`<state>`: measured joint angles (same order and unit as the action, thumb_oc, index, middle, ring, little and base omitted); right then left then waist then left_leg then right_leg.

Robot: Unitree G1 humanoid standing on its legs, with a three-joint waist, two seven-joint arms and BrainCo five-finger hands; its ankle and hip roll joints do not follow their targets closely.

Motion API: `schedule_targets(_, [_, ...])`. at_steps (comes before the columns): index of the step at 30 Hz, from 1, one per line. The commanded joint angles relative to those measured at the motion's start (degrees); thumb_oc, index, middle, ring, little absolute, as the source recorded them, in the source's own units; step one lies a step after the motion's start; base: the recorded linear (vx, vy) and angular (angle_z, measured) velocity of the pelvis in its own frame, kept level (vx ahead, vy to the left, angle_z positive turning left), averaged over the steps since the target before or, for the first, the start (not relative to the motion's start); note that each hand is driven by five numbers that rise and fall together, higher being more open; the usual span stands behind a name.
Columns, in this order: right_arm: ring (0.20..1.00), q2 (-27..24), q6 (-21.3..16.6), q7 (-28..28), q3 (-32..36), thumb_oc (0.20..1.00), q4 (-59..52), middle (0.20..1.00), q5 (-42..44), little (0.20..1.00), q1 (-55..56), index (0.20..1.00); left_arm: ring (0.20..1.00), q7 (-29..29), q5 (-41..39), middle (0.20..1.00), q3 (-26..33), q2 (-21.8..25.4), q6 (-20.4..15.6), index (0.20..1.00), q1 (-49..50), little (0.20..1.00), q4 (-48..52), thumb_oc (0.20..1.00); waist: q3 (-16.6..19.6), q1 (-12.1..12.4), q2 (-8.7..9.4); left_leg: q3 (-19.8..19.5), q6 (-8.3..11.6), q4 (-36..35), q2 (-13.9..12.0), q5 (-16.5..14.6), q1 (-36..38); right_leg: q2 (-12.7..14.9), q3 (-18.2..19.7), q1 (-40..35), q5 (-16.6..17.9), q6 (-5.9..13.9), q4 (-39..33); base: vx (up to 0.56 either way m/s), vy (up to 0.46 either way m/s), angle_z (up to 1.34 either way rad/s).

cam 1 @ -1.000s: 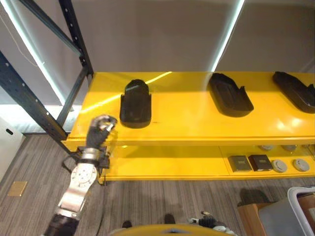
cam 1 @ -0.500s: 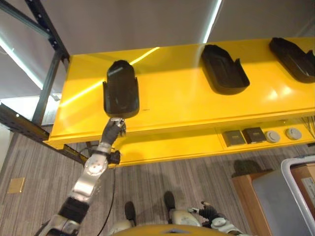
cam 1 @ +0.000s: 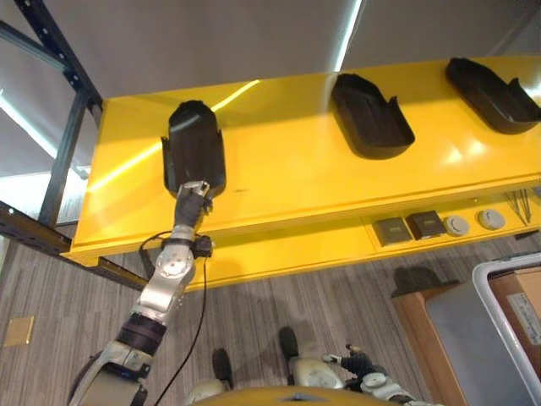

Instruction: Move parts from the plastic box to the shelf.

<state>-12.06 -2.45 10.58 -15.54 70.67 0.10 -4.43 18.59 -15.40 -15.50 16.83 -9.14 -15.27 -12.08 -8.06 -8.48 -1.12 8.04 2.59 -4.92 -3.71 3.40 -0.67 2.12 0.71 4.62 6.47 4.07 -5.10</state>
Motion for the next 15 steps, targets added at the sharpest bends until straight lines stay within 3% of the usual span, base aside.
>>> schedule_targets(1, [1.000, 0.96, 0.04, 0.63, -3.16, 1.000, 1.31, 1.000, 0.15, 1.000, 2.27, 1.000, 0.200, 2.79, 1.25, 0.200, 3.18, 0.52, -2.50, 0.200, -6.88, 0.200, -5.33, 0.200, 1.61, -0.83, 1.62, -0.29, 2.73, -0.08, -3.63, -2.86, 2.49, 3.66, -1.31, -2.22, -3.44, 3.71, 0.62, 0.00, 0.000, 0.00])
schedule_targets(15, [1.000, 0.75, 0.04, 0.28, -3.92, 1.000, 0.97, 1.000, -0.66, 1.000, 3.89, 1.000, 0.200, 4.40, 3.22, 0.200, 2.32, 1.92, -0.65, 0.200, -12.48, 0.200, -16.34, 0.200, 3.10, -2.21, 2.27, 0.57, 2.84, -0.08, -3.75, -3.67, 3.32, 3.34, -1.14, -3.06, -3.29, 4.06, 0.10, 0.00, 0.001, 0.00])
